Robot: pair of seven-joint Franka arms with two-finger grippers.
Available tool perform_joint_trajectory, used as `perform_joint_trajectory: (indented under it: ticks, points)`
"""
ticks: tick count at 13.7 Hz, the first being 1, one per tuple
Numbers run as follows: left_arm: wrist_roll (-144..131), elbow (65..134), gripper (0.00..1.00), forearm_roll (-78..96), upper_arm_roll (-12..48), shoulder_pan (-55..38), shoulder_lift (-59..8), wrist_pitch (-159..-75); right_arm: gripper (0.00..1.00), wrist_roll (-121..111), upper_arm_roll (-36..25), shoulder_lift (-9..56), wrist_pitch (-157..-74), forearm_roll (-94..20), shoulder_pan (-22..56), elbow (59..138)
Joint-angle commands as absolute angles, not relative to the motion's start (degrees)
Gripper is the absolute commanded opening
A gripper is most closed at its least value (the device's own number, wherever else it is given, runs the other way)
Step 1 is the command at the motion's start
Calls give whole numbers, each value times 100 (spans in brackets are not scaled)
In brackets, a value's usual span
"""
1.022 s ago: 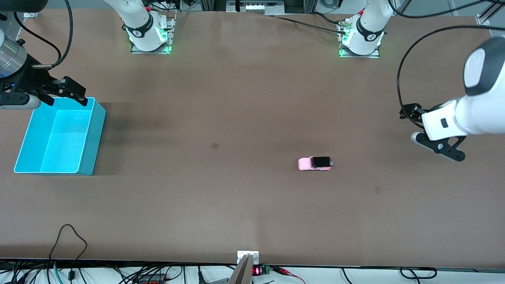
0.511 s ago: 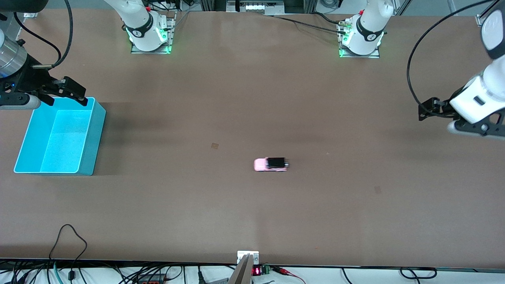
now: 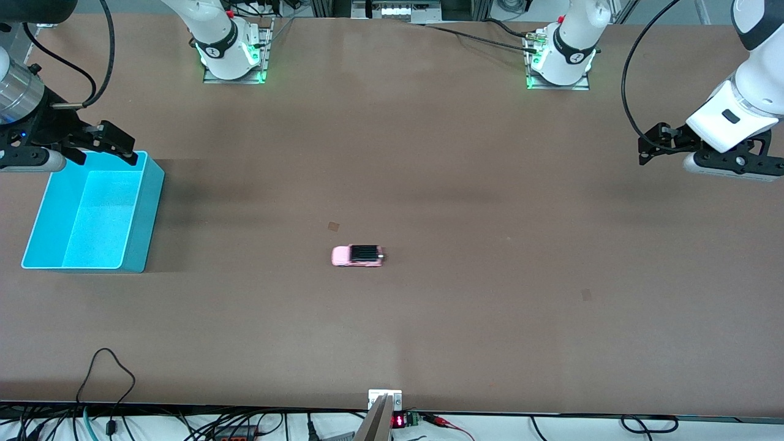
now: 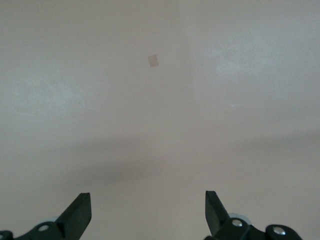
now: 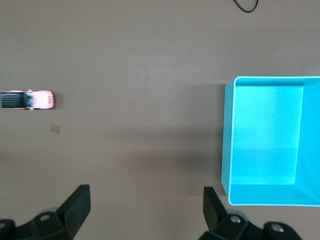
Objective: Wind and store pink jeep toy
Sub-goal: 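Reach the right gripper toward the rolling pink jeep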
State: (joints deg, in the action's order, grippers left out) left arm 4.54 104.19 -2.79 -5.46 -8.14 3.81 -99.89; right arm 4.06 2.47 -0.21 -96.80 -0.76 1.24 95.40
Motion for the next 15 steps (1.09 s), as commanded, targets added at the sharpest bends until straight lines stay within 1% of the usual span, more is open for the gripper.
perform_joint_trajectory:
  ticks: [1,6,11,12,15]
  points:
    - [378,10327,100,-237,-642,-896,360,-9905,100,361,272,17,-9598,-97,70,9483]
    - [378,10301,100,-237,-642,-896,343,-9905,100,168,281,316,-9466,-88,105,9475]
    - [387,10222,100,-237,-642,-896,343,-9897,100,-1745,343,939,-9369,-158,298,9422]
    - [387,10222,100,-237,-642,-896,343,-9836,100,-2080,343,1019,-9395,-167,368,9413]
    - [369,10213,100,-229,-642,-896,316,-9642,100,-3362,343,1527,-9466,-176,544,9212]
